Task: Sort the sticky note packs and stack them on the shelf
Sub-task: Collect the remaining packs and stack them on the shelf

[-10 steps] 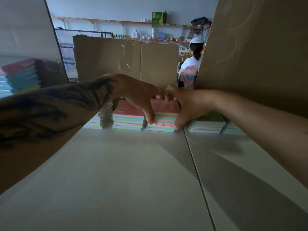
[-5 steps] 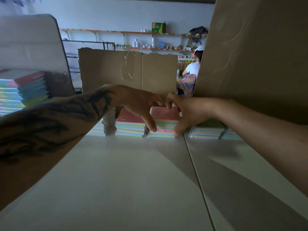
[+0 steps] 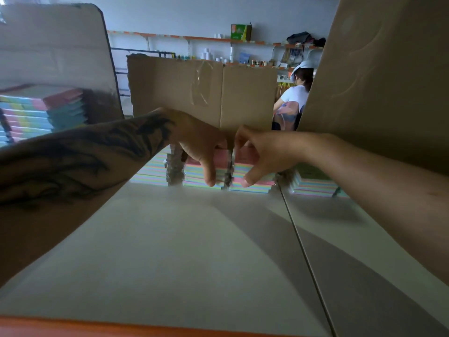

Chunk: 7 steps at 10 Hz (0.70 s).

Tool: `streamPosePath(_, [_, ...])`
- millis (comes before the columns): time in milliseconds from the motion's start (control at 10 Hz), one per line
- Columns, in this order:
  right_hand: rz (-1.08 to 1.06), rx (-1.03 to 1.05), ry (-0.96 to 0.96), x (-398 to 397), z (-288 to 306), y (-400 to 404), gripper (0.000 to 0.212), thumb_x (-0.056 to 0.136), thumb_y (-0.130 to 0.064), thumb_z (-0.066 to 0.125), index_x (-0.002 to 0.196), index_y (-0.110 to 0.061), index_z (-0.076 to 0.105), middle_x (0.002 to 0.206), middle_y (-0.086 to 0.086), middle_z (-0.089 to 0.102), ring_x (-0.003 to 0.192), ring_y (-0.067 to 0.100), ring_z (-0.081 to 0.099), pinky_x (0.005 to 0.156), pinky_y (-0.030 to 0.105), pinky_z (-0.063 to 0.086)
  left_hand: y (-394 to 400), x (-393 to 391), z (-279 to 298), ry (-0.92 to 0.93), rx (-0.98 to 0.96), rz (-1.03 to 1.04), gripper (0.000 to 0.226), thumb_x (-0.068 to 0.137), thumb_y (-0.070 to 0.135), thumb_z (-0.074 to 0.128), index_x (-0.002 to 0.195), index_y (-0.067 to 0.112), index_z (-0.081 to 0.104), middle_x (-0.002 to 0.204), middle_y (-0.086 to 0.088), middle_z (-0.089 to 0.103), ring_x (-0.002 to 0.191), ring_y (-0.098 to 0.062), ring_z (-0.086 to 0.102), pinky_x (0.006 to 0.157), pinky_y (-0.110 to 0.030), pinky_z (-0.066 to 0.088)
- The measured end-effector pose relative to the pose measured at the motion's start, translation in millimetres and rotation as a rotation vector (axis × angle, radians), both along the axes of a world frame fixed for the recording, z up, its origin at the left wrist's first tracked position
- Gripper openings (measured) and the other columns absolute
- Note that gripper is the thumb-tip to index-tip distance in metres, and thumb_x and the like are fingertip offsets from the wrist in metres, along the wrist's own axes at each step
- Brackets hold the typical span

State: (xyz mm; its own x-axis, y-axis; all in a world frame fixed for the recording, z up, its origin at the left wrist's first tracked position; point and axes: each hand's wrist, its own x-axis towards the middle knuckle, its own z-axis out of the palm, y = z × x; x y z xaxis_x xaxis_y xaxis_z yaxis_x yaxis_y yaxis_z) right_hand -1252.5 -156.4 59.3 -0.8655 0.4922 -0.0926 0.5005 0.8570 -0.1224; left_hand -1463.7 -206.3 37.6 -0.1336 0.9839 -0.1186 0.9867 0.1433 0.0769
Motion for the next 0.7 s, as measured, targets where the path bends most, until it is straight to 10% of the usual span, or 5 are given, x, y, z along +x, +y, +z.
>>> streamPosePath(700, [0.001,-0.018,0.029,8,-7,0,0.072,0.069,-0.042,0.092,0.116,-0.036,0.038,0.106,-0.017,0.056,0.094,0.014,0.062,0.082,0.039,0.055,0,9,3,0.048,0.075,0.001,0.083,0.042,0.079,0.088,0.113,0.049,0.059,0.100,0.024,0.069,0.092,-0.002,0.066,0.087,-0.033,0.055])
